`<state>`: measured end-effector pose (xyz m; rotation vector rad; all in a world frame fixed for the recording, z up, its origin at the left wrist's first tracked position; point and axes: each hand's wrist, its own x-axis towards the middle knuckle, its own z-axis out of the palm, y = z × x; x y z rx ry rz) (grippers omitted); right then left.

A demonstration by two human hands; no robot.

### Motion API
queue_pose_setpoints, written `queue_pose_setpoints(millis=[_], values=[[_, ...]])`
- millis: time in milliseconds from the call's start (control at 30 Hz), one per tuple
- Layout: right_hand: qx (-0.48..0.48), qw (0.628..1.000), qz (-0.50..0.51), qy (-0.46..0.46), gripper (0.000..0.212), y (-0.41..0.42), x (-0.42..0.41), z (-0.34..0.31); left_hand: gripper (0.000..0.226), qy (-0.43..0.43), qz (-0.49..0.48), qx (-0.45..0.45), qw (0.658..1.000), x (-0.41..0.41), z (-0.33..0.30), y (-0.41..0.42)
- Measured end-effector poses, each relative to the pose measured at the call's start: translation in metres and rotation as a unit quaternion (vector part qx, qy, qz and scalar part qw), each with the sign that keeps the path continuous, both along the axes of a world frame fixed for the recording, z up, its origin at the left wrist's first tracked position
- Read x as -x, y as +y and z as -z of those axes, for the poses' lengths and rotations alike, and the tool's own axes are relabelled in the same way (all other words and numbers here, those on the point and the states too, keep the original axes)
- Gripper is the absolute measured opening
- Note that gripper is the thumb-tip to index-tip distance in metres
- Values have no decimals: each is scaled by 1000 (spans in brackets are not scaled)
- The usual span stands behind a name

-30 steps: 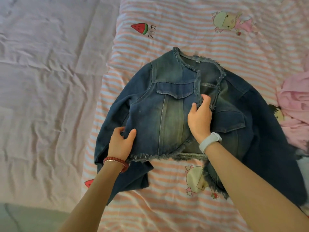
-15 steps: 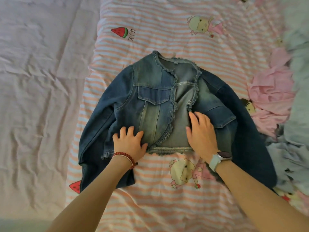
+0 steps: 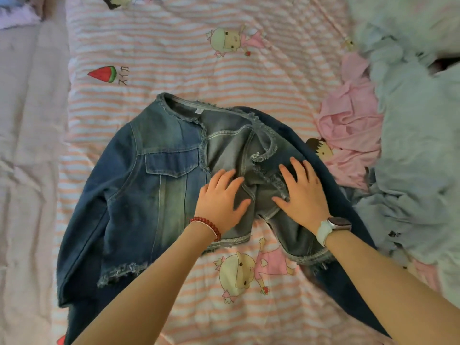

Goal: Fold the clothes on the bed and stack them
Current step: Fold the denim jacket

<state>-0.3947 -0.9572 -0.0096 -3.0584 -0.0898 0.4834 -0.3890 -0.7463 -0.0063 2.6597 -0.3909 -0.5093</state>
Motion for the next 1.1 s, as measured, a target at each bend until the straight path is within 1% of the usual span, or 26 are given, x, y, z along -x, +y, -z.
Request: queue_pose_setpoints(millis=[67,133,233,300,333,400,467,500,533,567,633,700,767,800,833,933,1000,1067,1100], values=[[-6,999,42,-15,71,-5,3,-3,67,58,-16,-35,998,1,10,-6],[-11,998,66,-10,61,-13,4,-7,68,110,-20,-56,992,-1,15,-9],[-62,994,93,-11,44,-36,-7,-16,62,130,-29,-55,990,-12,9,-14],[-86,986,131,-51,36,-53,-25,-29,59,126,-39,-29,991,-22,3,-19],[-93,980,156,-76,35,-61,-35,-36,58,120,-39,-8,992,-26,-1,-23],[-133,967,194,-94,42,-74,-55,-48,56,101,-40,38,993,-36,-7,-33],[-208,958,193,-50,55,-82,-63,-55,57,101,-40,59,992,-41,-9,-43],[-222,957,183,-27,58,-85,-61,-55,60,120,-34,55,991,-42,-8,-46],[-215,959,183,-19,58,-87,-54,-53,64,147,-19,40,988,-40,-6,-49],[-207,957,204,-26,56,-89,-43,-50,69,172,4,12,985,-36,-3,-50],[-209,936,281,-48,49,-92,-20,-42,83,186,57,-64,979,-23,5,-50],[-215,916,337,-22,42,-95,-4,-36,96,144,101,-115,978,-5,12,-50],[-233,900,368,12,41,-101,3,-33,101,77,125,-126,981,14,12,-50],[-243,891,383,12,41,-103,6,-33,98,41,127,-119,984,22,11,-50],[-250,883,396,0,39,-105,10,-33,88,12,116,-101,988,29,10,-50],[-278,871,400,-62,28,-107,24,-36,47,-23,25,11,999,32,3,-49],[-297,863,396,-102,26,-105,28,-44,35,-17,-27,78,996,29,-4,-43],[-305,848,405,-151,26,-108,25,-56,30,8,-94,181,979,24,-14,-32],[-295,847,404,-177,25,-111,22,-63,30,26,-108,207,972,21,-19,-26]])
